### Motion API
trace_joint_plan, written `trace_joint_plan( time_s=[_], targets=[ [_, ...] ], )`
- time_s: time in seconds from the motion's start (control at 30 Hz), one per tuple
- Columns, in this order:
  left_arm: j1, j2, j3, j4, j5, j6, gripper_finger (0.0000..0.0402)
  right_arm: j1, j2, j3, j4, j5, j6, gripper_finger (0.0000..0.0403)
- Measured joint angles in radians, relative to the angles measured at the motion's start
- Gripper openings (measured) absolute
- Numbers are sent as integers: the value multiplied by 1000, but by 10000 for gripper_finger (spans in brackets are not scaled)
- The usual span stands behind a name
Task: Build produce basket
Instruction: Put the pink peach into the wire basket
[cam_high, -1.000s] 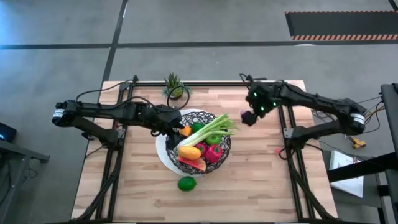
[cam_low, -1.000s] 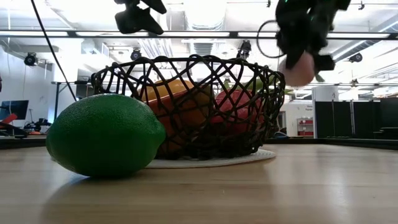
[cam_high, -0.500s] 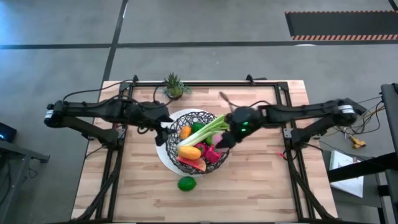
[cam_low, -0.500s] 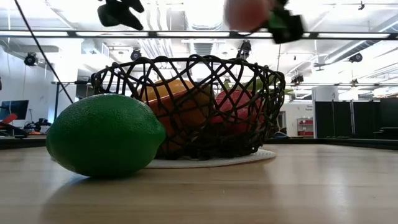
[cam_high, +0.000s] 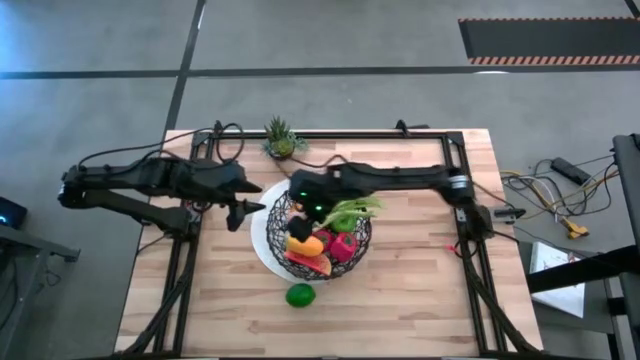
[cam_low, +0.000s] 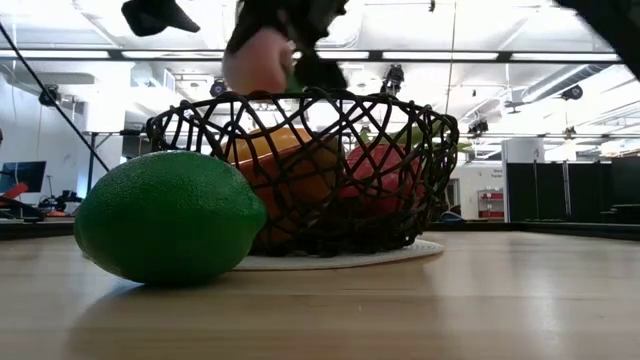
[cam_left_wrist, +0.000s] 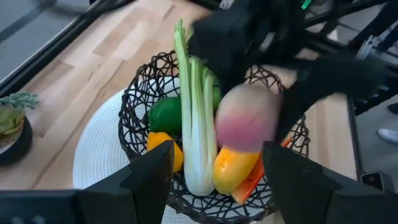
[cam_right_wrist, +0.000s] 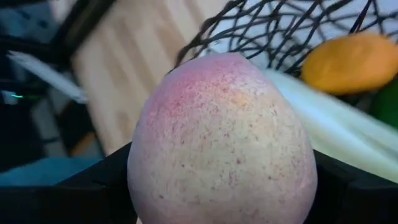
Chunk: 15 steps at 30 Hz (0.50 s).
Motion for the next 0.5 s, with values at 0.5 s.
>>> trace_joint_plan(
  time_s=[0.5],
  targets=[
    [0, -84, -8, -25, 7, 8, 226, -35, 243, 185, -102, 105, -52, 289]
  ],
)
